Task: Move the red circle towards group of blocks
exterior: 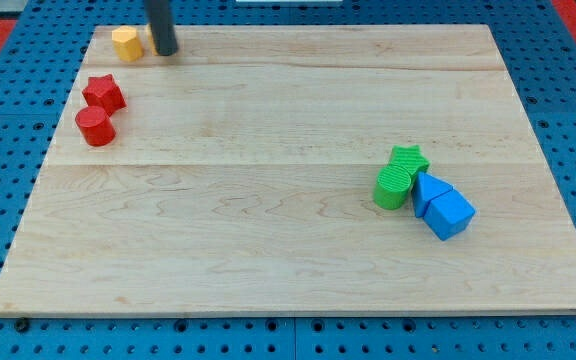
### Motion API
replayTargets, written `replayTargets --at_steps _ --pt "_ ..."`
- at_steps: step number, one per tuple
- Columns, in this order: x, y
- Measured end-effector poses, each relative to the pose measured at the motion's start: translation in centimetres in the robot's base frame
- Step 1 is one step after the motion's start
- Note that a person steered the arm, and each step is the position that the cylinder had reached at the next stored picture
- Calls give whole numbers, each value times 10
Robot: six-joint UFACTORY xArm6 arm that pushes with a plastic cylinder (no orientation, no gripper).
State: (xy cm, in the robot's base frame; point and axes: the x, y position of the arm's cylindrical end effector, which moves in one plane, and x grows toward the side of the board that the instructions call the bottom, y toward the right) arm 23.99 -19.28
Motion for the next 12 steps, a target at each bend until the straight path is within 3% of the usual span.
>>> replayTargets --at_steps 1,2,7,9,11,12 --pt "3 -58" --pt "21 -72" --pt "141 -57" --pt "160 51" --pt "155 -35" --pt "205 -20"
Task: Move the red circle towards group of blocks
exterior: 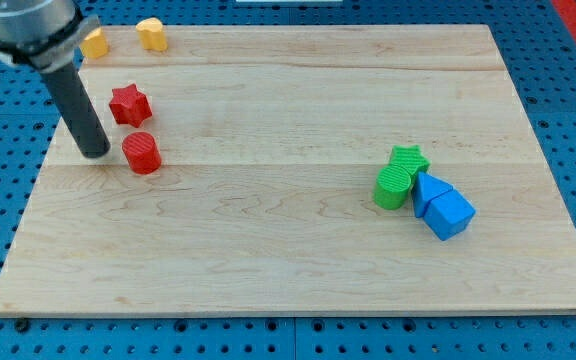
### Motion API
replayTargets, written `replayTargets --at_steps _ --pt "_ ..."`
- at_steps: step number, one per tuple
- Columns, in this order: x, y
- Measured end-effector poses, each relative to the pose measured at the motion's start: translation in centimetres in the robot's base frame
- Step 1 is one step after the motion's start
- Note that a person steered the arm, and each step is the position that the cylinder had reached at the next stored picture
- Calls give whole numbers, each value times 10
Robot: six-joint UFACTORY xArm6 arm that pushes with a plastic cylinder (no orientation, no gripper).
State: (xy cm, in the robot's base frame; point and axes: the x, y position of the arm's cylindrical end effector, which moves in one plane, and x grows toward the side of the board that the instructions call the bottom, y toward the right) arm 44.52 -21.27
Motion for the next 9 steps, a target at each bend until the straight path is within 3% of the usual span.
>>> replayTargets --at_steps 1,5,7,9 --pt "11 71" --pt "-25 73" --pt "2 233" --pt "-48 248"
